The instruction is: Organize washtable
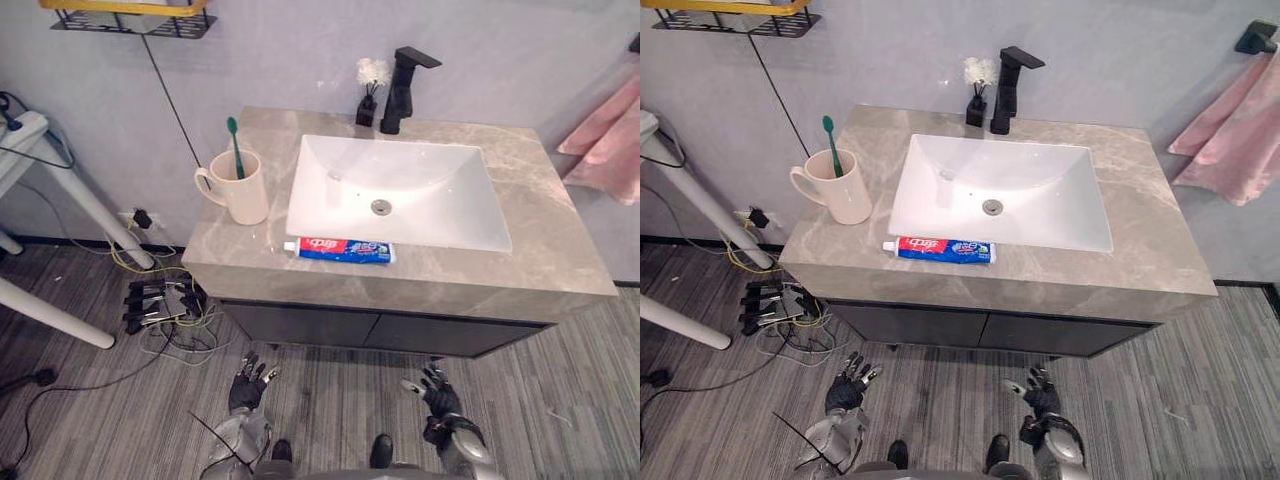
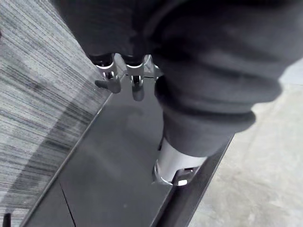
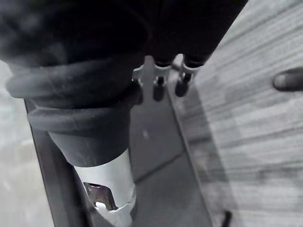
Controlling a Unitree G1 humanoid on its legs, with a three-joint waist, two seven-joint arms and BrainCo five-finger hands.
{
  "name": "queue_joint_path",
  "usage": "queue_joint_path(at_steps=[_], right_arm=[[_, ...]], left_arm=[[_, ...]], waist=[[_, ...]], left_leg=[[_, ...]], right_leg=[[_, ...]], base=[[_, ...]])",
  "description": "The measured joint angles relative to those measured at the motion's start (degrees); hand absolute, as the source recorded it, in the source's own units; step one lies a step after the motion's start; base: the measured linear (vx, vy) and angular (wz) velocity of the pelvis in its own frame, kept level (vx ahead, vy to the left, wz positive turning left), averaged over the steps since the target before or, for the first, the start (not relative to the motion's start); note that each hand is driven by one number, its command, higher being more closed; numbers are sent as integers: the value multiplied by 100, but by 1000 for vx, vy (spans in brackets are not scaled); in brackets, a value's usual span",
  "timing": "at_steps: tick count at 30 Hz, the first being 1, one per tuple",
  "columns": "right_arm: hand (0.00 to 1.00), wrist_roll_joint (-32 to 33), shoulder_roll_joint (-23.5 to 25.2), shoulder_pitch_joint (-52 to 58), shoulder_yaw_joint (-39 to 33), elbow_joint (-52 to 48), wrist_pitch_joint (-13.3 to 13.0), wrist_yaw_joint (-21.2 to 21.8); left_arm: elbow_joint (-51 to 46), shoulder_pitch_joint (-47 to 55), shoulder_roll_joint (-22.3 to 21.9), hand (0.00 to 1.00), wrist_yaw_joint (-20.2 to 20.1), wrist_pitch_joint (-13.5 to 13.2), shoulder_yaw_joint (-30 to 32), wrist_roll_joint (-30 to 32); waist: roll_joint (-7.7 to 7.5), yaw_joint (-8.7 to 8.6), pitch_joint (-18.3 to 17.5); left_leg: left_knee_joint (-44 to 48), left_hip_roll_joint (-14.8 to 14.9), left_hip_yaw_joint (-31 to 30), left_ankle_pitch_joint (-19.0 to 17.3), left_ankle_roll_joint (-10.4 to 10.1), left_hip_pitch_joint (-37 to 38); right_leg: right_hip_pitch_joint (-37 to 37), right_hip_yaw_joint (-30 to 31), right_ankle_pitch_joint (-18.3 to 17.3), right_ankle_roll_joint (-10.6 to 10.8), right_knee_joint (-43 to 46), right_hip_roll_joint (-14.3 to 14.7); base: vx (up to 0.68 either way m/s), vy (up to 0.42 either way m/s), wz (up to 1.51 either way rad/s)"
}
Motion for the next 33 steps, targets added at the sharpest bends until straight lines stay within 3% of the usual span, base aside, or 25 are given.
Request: queue_joint_path(at_steps=[3,7,10,14,18,20,23,25,29,32,33], right_arm=[[0,46,-47,148,-1279,-406,14,-274],[0,18,-437,204,-2280,-1399,-49,-564],[0,-111,-770,141,-2634,-2009,-92,-646],[0,-396,-1583,-373,-3154,-2825,-174,-899],[0,-548,-2171,-926,-3223,-3304,-339,-1027],[0,-544,-2401,-1361,-3147,-3428,-404,-1075],[0,-508,-2886,-1990,-2427,-3501,-575,-1061],[0,-465,-3164,-2449,-1614,-3547,-612,-840],[0,-407,-3224,-2992,-202,-3527,-597,-458],[0,-473,-3274,-3158,1034,-3446,-516,72],[0,-492,-3278,-3163,1203,-3413,-510,137]], left_arm=[[222,-30,97,0,5,25,236,109],[301,78,304,0,-120,29,245,336],[344,136,341,0,-263,51,225,494],[591,227,363,0,-494,129,41,781],[768,244,358,0,-500,144,-6,961],[797,237,354,0,-499,147,-9,965],[797,266,318,0,-500,146,-113,965],[785,243,316,0,-516,140,-199,959],[758,228,318,0,-620,124,-217,931],[630,193,327,0,-650,104,-222,896],[598,192,344,0,-665,102,-221,885]], waist=[[-21,-7,-2],[-93,-46,-12],[-137,-82,-36],[-155,-151,-47],[-180,-148,-45],[-208,-136,-38],[-250,-102,-20],[-255,-6,-19],[-265,82,-5],[-365,335,55],[-390,345,71]], left_leg=[[-53,5,-3,25,-5,19],[-119,1,-14,64,-7,60],[-118,-5,-19,67,-6,58],[-119,-39,-18,68,-3,20],[-118,-48,-8,67,-2,10],[-118,-48,-7,67,-2,4],[-110,-48,-9,67,-2,-3],[-104,-47,-13,66,-1,-7],[-86,-43,-121,66,-1,-28],[-39,-57,-250,67,1,-110],[-22,-60,-287,67,1,-137]], right_leg=[[1,-4,-1,1,2,5],[17,-18,-1,2,2,2],[16,-18,0,7,2,-4],[-30,30,14,32,3,-33],[-47,64,21,43,4,-42],[-55,69,22,43,5,-42],[-57,70,22,43,6,-42],[-57,67,20,46,6,-41],[-69,-18,-46,128,144,-58],[-71,-108,-50,131,169,-79],[-71,-150,-51,131,169,-80]], base=[[0,0,-1],[0,0,0],[0,0,0],[0,0,0],[0,0,0],[0,0,0],[0,0,0],[0,0,0],[1,1,15],[0,8,17],[-10,1,26]])
